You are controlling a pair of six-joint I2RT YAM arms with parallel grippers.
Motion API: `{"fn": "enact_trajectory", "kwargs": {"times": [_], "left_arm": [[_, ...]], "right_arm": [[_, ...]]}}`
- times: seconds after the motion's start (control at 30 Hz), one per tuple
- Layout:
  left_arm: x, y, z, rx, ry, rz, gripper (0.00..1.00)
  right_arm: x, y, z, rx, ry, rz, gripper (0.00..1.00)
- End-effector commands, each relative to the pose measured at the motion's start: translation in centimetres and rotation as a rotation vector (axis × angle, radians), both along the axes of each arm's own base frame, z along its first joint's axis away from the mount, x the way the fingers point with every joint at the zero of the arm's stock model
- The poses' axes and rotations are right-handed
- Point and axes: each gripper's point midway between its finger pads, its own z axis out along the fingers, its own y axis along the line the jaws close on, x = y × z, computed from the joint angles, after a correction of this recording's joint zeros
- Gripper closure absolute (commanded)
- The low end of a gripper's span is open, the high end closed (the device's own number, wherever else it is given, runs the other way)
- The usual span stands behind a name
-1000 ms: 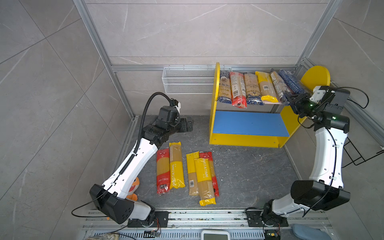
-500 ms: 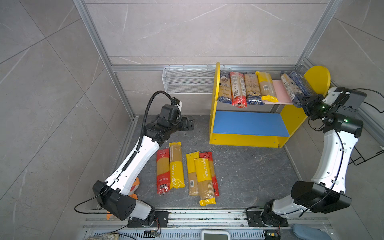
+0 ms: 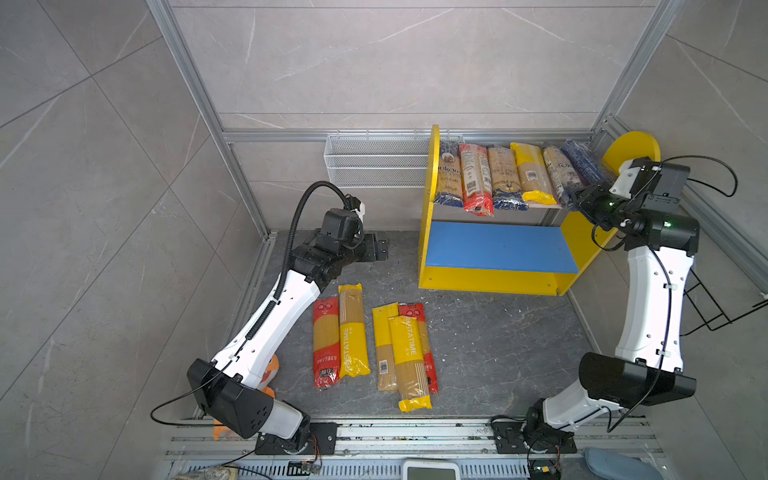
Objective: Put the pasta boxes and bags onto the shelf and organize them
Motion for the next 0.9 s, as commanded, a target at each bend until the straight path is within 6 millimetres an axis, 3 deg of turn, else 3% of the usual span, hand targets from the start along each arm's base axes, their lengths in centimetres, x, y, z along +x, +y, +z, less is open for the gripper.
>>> {"fn": "enact_trajectory", "kwargs": {"times": [0.0, 0.03, 0.13, 0.23, 0.37, 0.47, 0.53, 0.6, 0.87], "left_arm": [[0.2, -0.3, 2.2, -0.009, -0.059, -0.022, 0.0], [0.3, -0.3, 2.2, -0.008, -0.059, -0.024, 0.0], [0.3, -0.3, 2.2, -0.004, -0.059, -0.026, 0.0], [0.3, -0.4, 2.1, -0.001, -0.057, -0.03, 0.0], [0.4, -0.6, 2.1, -0.003, -0.055, -0.037, 0.0], [0.5, -0.7, 2.0, -0.007, -0.054, -0.04, 0.0], [0.5, -0.7, 2.1, -0.009, -0.057, -0.04, 0.0], [0.5, -0.7, 2.3, -0.011, -0.06, -0.04, 0.0], [0.2, -0.2, 2.6, -0.007, -0.071, -0.024, 0.0]], "right_arm": [[-0.5, -1.1, -1.4, -0.068, 0.08, -0.04, 0.88], [-0.5, -1.4, -1.9, -0.076, 0.103, -0.05, 0.84], [-0.9, -1.8, -3.0, -0.094, 0.155, -0.061, 0.56], [-1.3, -1.6, -2.9, -0.116, 0.157, -0.059, 0.35], [-1.7, -1.5, -1.8, -0.14, 0.137, -0.052, 0.18], [-1.9, -1.0, -0.5, -0.143, 0.105, -0.034, 0.15], [-2.1, -0.7, 0.5, -0.143, 0.076, -0.021, 0.04], [-2.4, -0.4, 1.7, -0.148, 0.046, -0.013, 0.01], [-4.5, 1.0, 5.4, -0.143, -0.054, 0.008, 0.0]]}}
